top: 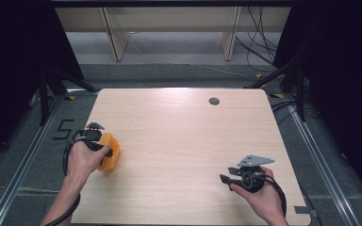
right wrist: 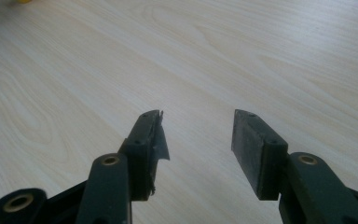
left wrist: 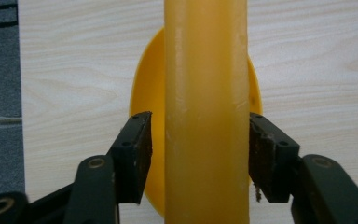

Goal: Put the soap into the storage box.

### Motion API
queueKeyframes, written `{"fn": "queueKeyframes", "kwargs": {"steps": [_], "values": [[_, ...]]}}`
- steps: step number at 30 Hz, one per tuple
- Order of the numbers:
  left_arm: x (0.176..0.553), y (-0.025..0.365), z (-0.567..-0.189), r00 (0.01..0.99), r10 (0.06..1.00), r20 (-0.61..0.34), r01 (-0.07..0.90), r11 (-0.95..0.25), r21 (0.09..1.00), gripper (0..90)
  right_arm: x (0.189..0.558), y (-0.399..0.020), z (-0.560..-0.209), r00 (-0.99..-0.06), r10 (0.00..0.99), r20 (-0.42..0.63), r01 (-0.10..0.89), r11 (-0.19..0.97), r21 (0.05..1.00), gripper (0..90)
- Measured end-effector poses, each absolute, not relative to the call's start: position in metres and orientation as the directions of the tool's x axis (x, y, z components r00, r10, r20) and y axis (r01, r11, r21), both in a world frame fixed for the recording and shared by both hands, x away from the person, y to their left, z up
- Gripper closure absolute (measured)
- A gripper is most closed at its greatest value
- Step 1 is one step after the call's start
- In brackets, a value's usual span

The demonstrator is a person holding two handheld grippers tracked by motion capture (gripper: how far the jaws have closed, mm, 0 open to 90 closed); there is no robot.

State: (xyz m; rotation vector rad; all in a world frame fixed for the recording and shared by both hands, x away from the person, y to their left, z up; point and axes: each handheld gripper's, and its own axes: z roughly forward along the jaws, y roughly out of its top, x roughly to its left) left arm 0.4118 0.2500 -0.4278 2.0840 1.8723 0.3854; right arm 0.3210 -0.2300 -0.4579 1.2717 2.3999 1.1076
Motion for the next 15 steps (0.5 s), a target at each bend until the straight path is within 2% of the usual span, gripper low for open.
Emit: {"fn": "queueKeyframes", "kwargs": {"steps": [6,15], "values": [[0.407,0.253,-0.421,0.12,0.993,-0.015,0.895,-0.102,0.434,36.9,0.321,-0.23,-0.458,-0.606,0.781,0.154,0.622,0.345,0.703,52.7],[0.39,0.258,-0.411,0.15,0.988,-0.026,0.865,-0.118,0.488,31.7,0.323,-0.231,-0.459,-0.62,0.772,0.14,0.605,0.358,0.711,52.7]]}}
